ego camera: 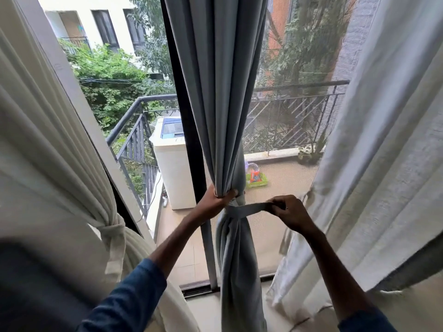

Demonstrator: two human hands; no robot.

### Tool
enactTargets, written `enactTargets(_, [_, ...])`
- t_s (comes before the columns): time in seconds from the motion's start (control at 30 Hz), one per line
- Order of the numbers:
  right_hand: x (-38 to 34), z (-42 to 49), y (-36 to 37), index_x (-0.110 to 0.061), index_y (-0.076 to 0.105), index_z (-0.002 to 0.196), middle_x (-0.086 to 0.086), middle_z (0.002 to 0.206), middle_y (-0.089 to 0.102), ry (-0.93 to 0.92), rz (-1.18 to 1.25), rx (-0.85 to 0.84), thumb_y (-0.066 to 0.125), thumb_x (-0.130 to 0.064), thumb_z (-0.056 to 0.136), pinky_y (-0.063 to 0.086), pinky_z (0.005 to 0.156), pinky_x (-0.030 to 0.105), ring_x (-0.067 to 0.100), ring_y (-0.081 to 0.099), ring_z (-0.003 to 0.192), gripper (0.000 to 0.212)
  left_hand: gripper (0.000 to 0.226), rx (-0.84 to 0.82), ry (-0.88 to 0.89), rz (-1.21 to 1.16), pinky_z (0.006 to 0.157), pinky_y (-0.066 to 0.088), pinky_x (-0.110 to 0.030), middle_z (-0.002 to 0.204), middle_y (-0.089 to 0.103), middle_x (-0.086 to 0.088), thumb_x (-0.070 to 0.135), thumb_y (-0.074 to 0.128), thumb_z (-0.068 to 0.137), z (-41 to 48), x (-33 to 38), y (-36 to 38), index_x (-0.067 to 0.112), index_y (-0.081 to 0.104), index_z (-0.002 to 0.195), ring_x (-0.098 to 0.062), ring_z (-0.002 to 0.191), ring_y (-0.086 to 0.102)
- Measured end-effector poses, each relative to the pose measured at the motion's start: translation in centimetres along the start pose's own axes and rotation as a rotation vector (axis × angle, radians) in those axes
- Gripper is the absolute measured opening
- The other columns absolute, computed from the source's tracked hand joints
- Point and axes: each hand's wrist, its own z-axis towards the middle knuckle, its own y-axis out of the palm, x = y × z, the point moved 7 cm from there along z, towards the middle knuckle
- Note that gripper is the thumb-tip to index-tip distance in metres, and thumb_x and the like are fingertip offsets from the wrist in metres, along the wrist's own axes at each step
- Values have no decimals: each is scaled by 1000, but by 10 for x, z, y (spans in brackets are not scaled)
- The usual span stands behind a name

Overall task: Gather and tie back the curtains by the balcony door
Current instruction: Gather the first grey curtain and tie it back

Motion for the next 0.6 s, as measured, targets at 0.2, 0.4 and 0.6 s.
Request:
enactTargets(0.2, [-39,-19,-11,-29,80,86,4,88,65,-70,-545,429,74,-32,85,49,69,39,33,60,88,7,7,43,28,81,79,56,-39,87,72,4,17,65,94,-4,4,7,19,72,95,-10,87,69])
enactTargets(0.4, [-32,-14,9,-6,74,98,7,79,75,131,219,297,61,-22,80,63,63,40,24,74,72,27,10,40,61,188,74,55,-25,86,71,15,17,66,94,-5,9,5,26,70,94,2,85,67])
enactTargets(0.6, [-38,-4,17,-5,72,106,20,95,76,225,738,316,59,-21,95,62,80,52,35,75,92,24,27,35,47,287,80,57,-44,100,71,-5,35,67,90,-11,10,1,14,70,107,-17,94,68])
